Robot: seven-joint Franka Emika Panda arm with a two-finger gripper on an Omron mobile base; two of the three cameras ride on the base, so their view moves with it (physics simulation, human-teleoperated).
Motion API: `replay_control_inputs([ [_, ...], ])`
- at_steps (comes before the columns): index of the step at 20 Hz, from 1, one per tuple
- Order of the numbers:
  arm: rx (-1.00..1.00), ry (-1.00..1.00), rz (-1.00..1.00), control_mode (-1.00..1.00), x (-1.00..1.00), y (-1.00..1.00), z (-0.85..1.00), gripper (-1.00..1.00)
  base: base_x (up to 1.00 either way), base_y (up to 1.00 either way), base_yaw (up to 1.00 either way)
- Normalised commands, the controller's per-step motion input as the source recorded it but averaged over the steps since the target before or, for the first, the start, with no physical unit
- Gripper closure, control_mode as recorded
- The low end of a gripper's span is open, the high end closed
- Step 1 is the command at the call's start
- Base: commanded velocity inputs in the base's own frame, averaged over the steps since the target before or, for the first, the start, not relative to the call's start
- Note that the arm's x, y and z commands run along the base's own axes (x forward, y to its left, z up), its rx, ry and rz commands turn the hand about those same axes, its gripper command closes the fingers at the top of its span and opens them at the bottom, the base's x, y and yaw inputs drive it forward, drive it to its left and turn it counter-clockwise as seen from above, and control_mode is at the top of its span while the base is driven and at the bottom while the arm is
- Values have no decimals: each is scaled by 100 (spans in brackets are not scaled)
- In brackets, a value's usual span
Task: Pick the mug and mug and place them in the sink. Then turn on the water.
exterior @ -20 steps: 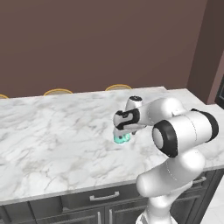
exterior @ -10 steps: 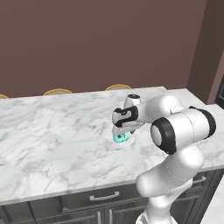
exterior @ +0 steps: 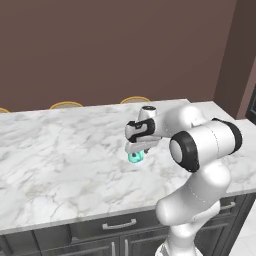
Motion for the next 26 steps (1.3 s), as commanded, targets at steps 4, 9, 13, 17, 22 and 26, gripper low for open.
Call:
replay_control_inputs([
  [4, 0, 5, 0, -100, 0, 7, -14, 100, 0, 0, 0],
  [9, 0, 4, 0, -100, 0, 2, -14, 100, 0, 0, 0],
  [13, 0, 3, 0, -100, 0, 0, -6, 100, 0, 0, 0],
  [17, 0, 0, 0, -100, 0, 0, 0, 100, 0, 0, 0],
  [22, 0, 0, 0, -100, -13, 0, 0, 100, 0, 0, 0],
  [26, 0, -2, 0, -100, -17, 0, 0, 100, 0, 0, 0],
])
